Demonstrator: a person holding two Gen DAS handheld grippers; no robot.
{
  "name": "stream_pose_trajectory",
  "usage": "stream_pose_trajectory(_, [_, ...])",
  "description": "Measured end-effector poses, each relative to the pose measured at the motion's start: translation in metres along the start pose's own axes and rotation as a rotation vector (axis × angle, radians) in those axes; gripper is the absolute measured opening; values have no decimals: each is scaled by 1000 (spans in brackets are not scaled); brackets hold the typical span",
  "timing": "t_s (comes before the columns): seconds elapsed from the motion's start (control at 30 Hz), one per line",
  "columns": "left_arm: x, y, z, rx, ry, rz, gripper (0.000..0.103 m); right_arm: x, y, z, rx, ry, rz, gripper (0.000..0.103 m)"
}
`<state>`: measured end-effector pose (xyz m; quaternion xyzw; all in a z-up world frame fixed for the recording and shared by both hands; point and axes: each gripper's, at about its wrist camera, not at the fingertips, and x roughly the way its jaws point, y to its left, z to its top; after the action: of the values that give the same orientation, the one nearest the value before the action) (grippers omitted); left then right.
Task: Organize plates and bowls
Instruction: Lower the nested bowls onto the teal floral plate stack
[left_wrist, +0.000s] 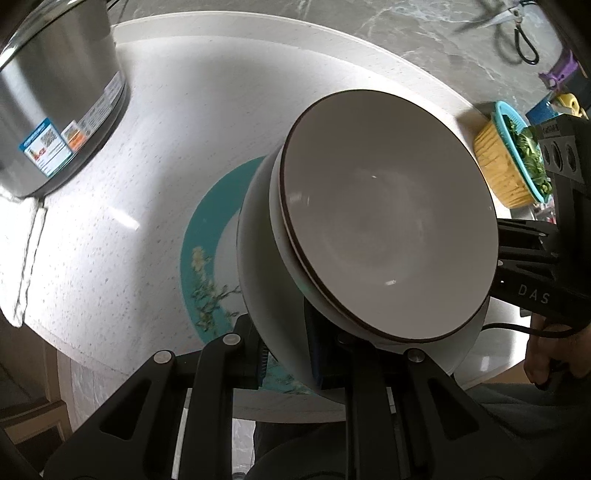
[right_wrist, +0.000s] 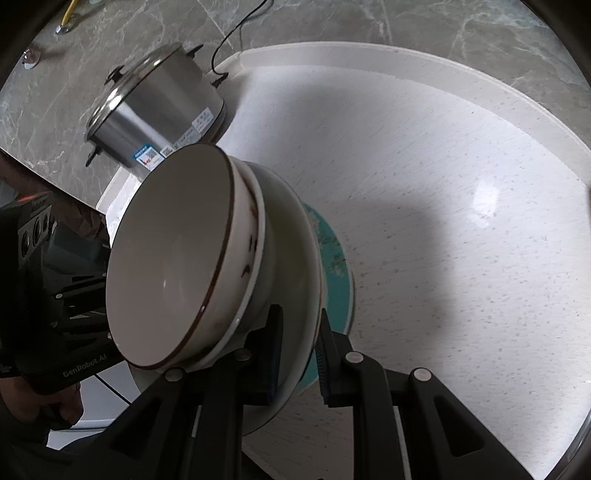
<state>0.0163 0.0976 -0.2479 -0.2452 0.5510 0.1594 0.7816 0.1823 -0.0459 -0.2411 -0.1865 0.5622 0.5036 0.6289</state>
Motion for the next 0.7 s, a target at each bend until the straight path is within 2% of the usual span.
stream_pose_trajectory(0.2, [9,27,-14,-14,10,7,15,15,5,-2,-2,28,3,18])
stream_pose_trajectory(0.7, [45,39,-13,-4,37,4,15,42,4,-4,23,51,-4,18])
